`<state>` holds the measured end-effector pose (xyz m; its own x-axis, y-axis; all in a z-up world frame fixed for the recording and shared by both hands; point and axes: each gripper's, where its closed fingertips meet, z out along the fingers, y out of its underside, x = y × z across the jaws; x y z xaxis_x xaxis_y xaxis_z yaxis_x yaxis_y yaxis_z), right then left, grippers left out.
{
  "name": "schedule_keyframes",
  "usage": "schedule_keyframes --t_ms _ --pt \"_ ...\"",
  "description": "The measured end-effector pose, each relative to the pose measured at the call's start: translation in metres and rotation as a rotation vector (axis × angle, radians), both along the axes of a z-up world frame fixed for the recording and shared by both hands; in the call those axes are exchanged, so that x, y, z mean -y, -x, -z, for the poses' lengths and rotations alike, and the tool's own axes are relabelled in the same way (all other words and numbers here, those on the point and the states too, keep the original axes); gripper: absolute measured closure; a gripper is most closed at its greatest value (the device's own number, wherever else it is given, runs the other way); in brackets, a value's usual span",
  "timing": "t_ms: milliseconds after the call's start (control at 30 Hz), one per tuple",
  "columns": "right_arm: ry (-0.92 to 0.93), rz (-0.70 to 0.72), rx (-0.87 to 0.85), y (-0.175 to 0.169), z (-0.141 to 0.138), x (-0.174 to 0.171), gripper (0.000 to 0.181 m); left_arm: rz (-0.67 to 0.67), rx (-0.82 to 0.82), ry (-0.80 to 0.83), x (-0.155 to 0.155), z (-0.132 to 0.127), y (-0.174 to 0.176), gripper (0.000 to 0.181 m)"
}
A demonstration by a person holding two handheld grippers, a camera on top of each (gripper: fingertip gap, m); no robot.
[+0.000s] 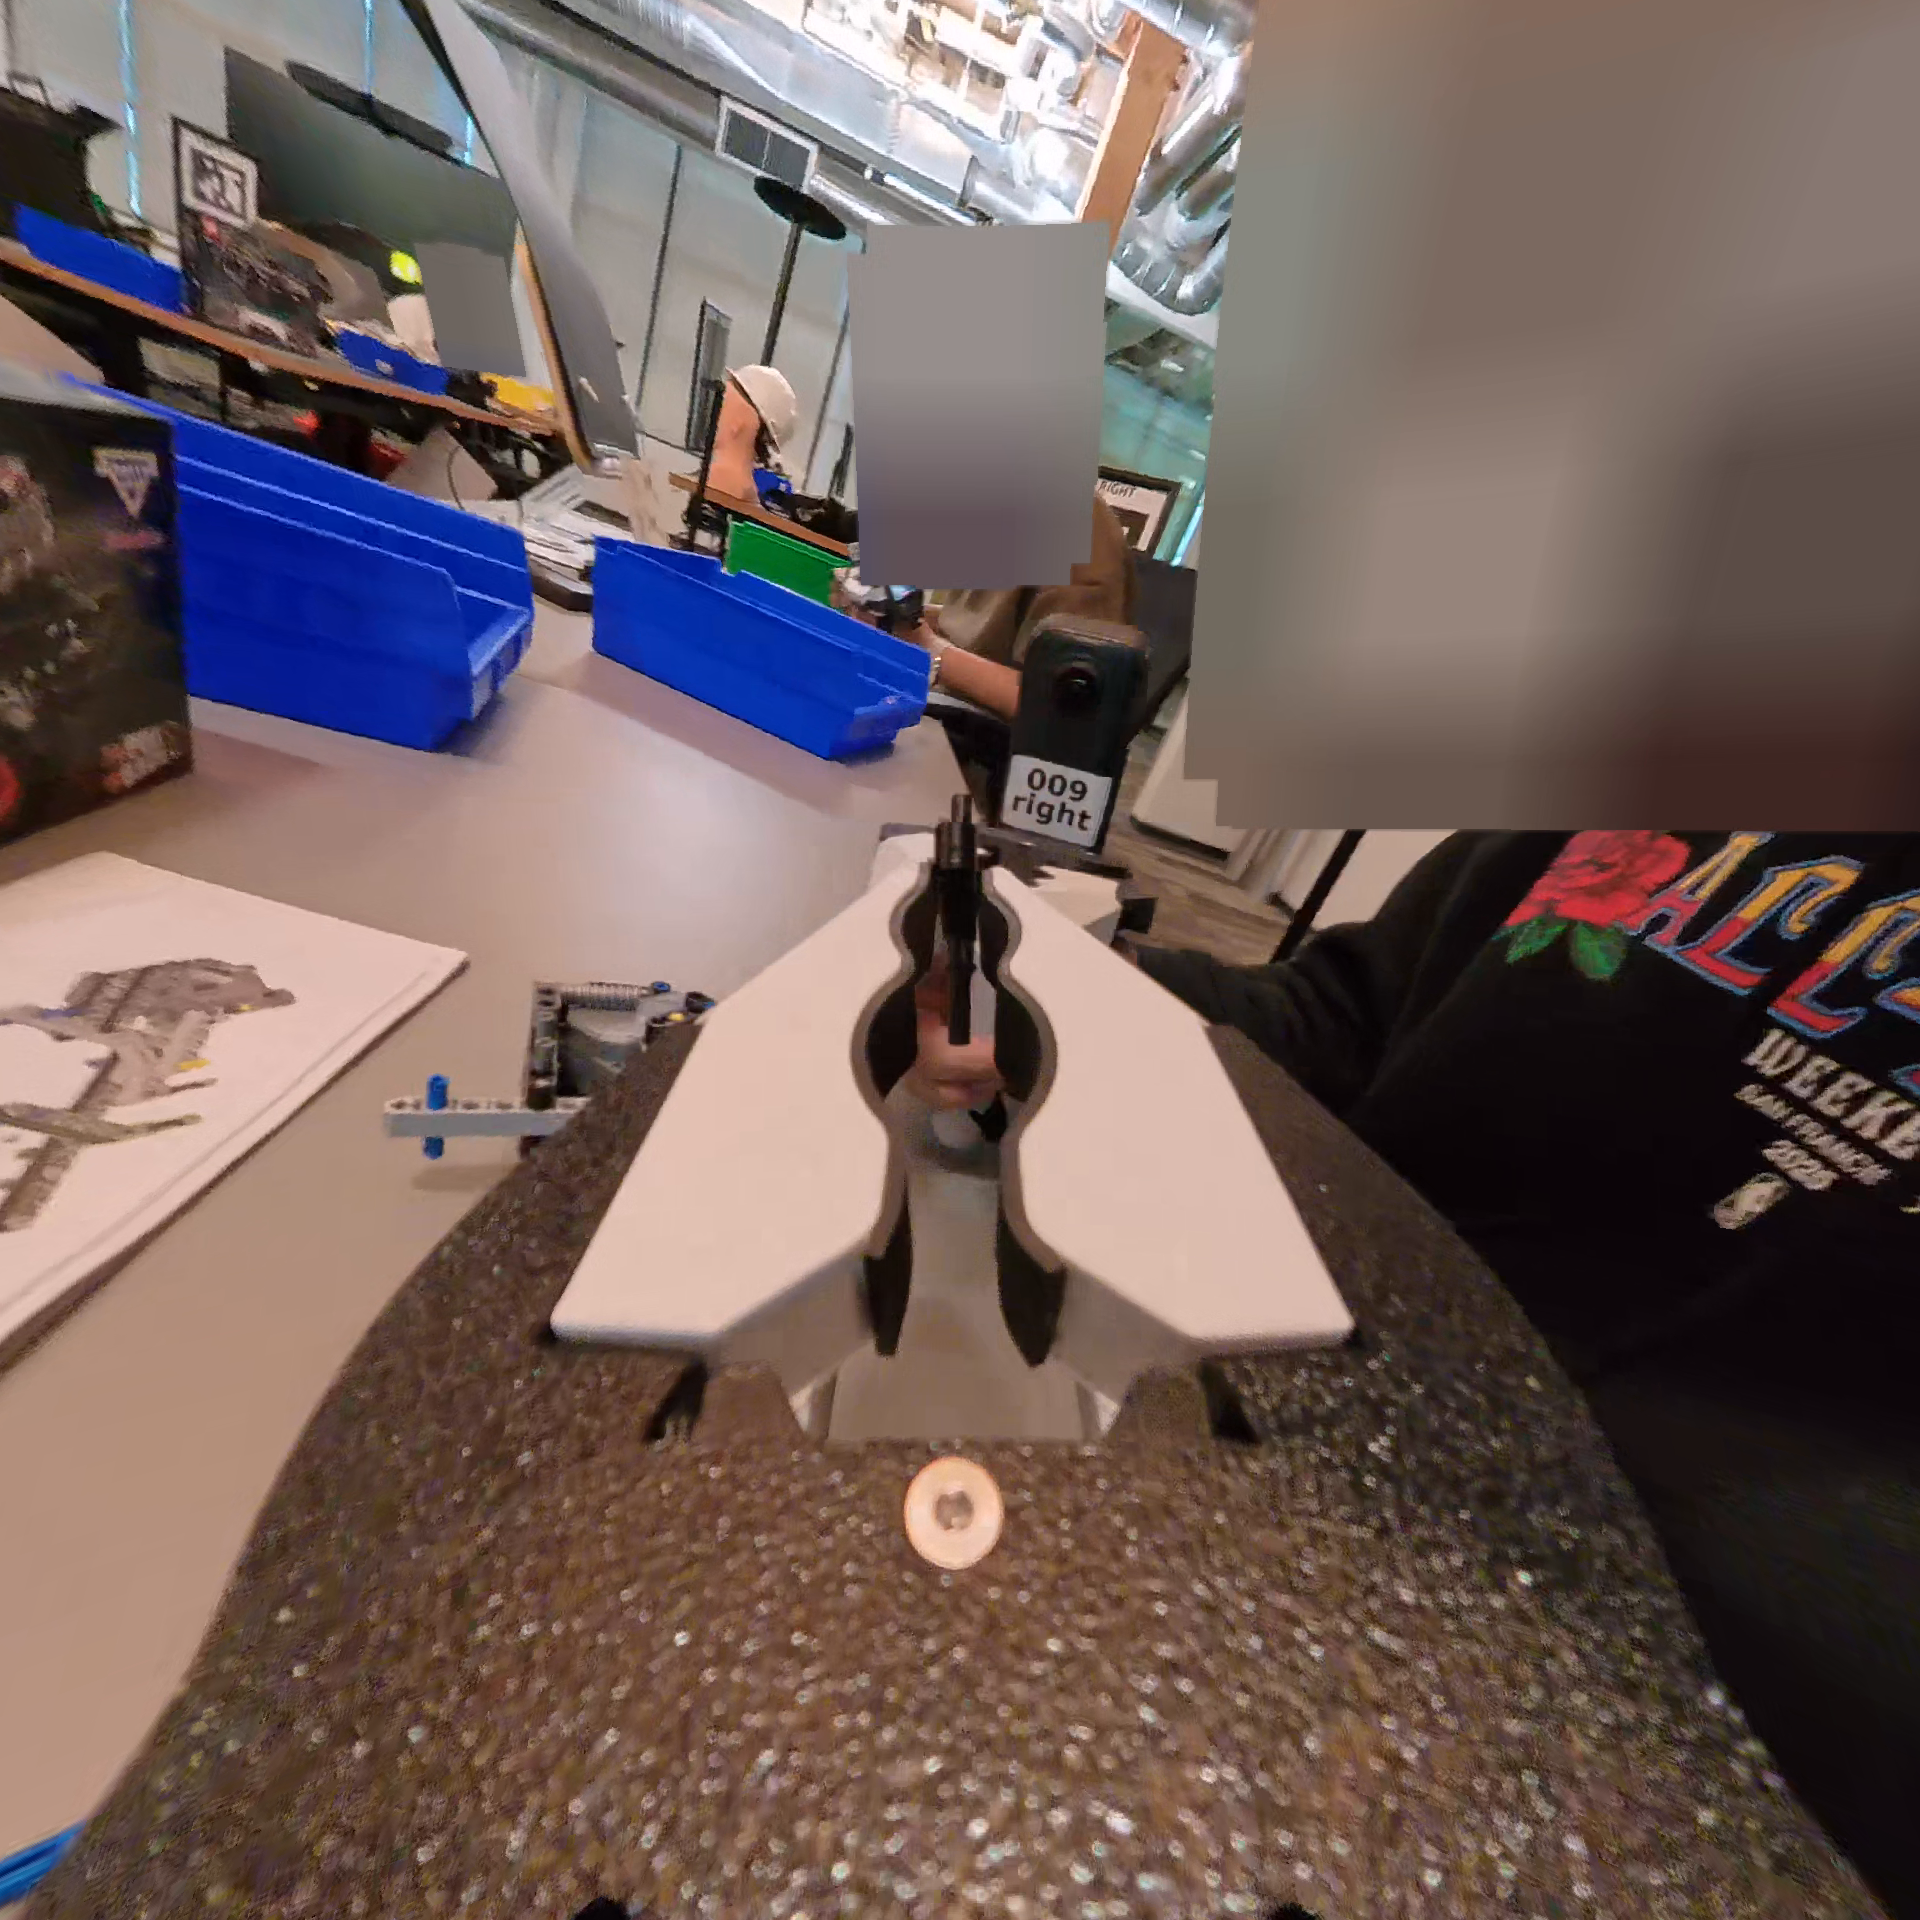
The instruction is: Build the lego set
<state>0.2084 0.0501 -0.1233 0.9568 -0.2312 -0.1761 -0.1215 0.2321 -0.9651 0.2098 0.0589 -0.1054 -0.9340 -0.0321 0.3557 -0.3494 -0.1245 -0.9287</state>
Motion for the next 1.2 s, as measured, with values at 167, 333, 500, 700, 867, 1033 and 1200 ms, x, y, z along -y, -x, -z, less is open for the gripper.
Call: schedule_keyframes --t_ms 167,333,500,700,867,1033,1200 --pt "0.097 -0.126 0.043 0.010 0.004 -0.011 0.168 0.045 -0.077 0.038 -0.008 0.000 -0.002 0.176" --pt "0.072 -0.176 -0.067 0.006 0.002 -0.016 0.167 0.051 -0.054 0.029 -0.011 0.001 0.000 0.176" --pt "0.085 -0.157 -0.072 0.003 0.000 -0.013 0.172 0.059 -0.047 0.005 -0.010 0.005 0.001 0.176" --pt "0.122 -0.177 -0.062 0.007 0.002 -0.014 0.175 0.075 -0.036 -0.009 -0.009 0.007 0.005 0.176" --pt "0.056 -0.166 -0.132 0.001 0.003 -0.014 0.176 0.035 -0.052 0.004 -0.008 0.007 -0.001 0.176" --pt "0.014 -0.162 -0.187 -0.005 0.003 -0.010 0.176 -0.057 -0.015 -0.024 -0.010 0.010 -0.013 0.157" --pt "0.023 -0.073 -0.076 -0.010 0.000 -0.006 0.176 -0.266 0.254 -0.202 -0.015 0.017 -0.029 0.144"
